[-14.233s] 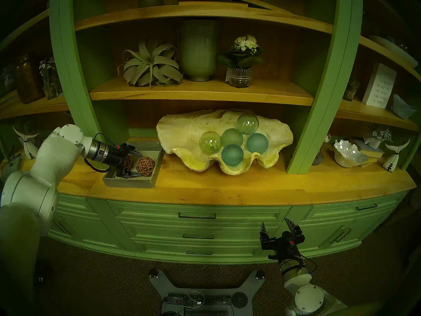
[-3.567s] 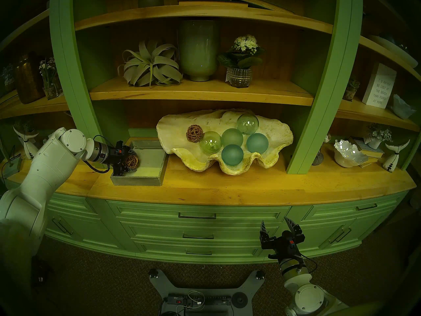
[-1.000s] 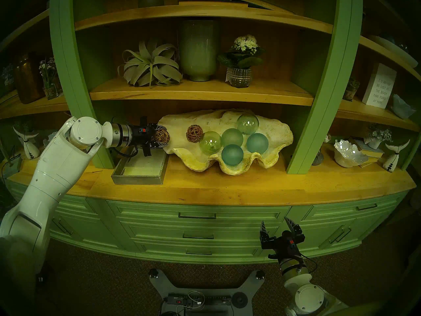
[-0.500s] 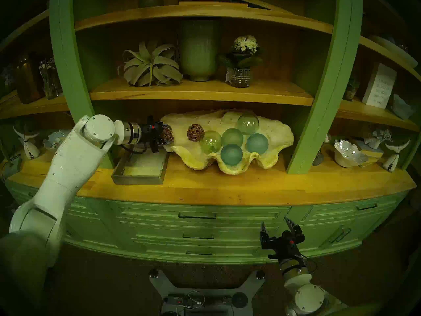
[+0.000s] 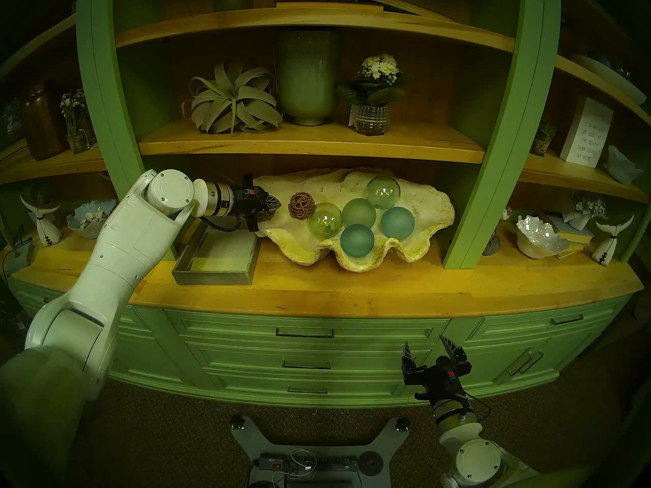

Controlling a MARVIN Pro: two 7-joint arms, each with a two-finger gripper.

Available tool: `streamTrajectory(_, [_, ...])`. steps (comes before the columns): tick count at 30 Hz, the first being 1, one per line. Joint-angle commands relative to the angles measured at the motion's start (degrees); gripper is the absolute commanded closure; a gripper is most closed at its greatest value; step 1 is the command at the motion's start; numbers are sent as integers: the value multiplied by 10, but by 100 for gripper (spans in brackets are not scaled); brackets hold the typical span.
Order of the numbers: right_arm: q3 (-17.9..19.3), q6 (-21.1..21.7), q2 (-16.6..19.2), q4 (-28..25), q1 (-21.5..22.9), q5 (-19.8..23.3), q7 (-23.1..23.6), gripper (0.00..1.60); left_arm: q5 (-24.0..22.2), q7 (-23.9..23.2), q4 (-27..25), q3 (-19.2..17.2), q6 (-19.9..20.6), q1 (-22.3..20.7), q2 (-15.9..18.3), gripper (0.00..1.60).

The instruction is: Put wooden balls into bowl

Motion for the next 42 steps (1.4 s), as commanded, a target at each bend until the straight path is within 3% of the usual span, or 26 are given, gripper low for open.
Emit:
streamTrajectory(1, [2, -3, 0, -17, 2, -1, 0, 0, -1, -4, 6, -8, -8, -45, -7, 135])
streamTrajectory(2, [2, -3, 0, -17, 2, -1, 0, 0, -1, -4, 6, -8, -8, -45, -7, 135])
streamTrajectory(7, [2, -3, 0, -17, 2, 0, 0, 0, -1, -10, 8, -12, -15, -44, -5, 93])
streamTrajectory(8, [2, -3, 0, -17, 2, 0, 0, 0, -1, -10, 5, -16, -17, -42, -2, 19])
streamTrajectory(9, [2, -3, 0, -17, 2, -1, 0, 0, -2, -11, 4, -18, -18, -41, 0, 0])
streamTrajectory(19, [2, -3, 0, -17, 2, 0, 0, 0, -7, -13, -15, -27, -24, -30, 13, 0])
streamTrajectory(30, [2, -3, 1, -18, 2, 0, 0, 0, -27, -27, -81, -47, -16, 7, 47, 0])
streamTrajectory(42, [2, -3, 0, -16, 3, -1, 0, 0, -81, -31, -136, -122, -15, 95, 118, 0])
